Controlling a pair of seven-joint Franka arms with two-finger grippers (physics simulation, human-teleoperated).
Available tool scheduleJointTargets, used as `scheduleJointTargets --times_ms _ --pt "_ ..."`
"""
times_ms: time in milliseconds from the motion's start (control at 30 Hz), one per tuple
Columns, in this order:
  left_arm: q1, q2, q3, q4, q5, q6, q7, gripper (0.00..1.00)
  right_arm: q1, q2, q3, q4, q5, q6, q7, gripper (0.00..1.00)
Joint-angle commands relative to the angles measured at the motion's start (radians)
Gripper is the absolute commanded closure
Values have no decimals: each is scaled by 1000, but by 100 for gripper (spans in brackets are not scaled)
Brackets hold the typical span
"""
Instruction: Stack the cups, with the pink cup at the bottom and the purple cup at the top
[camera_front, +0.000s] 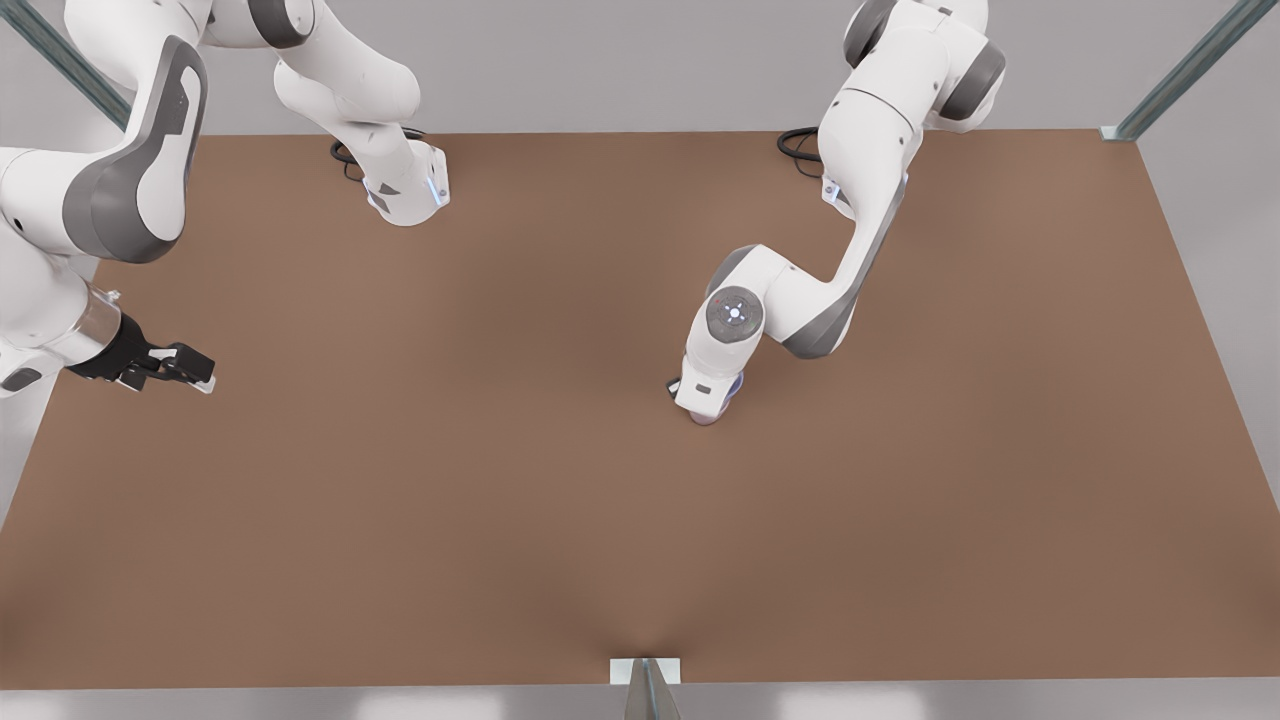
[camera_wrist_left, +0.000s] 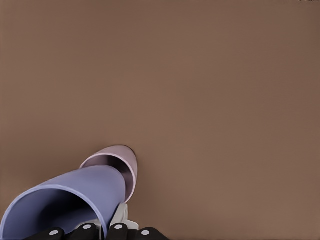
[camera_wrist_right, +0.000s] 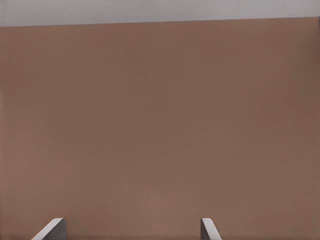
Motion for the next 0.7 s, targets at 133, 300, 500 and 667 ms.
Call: scheduleJointTargets --times_ms 133,300,500,667 --pt "0 15 0 1 16 7 -83 79 -1 -1 1 0 3 1 -24 0" --pt "-2 21 0 0 16 7 -83 79 0 0 -1 0 3 1 -24 0" --pt "-9 31 0 1 16 7 -85 79 0 0 1 1 1 9 -24 0" --pt "-11 41 0 1 16 15 -86 79 0 0 1 1 1 9 -24 0"
